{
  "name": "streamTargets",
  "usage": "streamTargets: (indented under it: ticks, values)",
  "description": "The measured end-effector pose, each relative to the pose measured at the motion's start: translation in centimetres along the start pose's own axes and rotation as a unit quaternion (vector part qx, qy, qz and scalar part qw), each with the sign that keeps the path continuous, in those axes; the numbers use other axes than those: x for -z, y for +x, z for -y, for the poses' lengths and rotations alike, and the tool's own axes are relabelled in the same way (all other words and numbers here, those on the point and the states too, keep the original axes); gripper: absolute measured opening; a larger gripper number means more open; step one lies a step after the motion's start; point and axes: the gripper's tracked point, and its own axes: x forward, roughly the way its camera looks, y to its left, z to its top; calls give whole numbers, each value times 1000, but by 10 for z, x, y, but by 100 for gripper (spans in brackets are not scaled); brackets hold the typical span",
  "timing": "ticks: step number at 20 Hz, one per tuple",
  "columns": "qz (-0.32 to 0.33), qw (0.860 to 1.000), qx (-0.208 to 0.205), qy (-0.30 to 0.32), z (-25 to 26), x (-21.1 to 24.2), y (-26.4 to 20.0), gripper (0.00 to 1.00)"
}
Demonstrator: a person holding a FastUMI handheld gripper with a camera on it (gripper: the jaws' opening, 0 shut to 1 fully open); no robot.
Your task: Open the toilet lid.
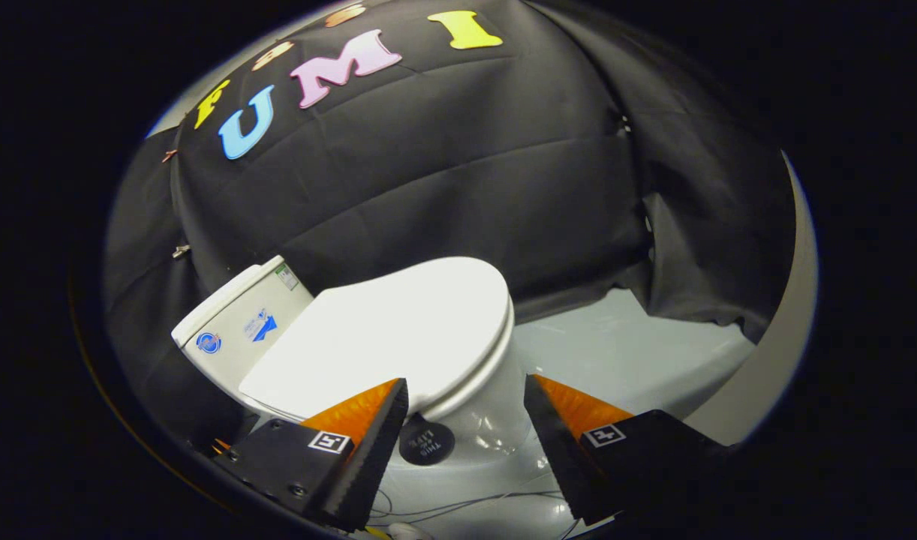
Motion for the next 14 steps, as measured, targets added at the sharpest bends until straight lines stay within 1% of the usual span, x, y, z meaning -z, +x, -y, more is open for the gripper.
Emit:
streamTargets:
  ticks: [2,3,4,6,8,9,10,11,12,14]
  values:
    - [-10,1000,-3,26,1,10,-1,97]
    - [-19,999,-8,44,0,15,0,89]
    - [-30,997,-17,69,-3,19,0,88]
    - [-55,989,-37,130,-10,27,2,88]
    - [-78,977,-46,191,-16,37,4,88]
    - [-82,974,-43,206,-13,43,11,74]
    - [-93,970,-52,221,-16,50,7,60]
    - [-93,964,-63,243,-20,50,7,60]
    - [-89,958,-64,267,-23,48,11,55]
    - [-106,948,-70,292,-20,51,10,46]
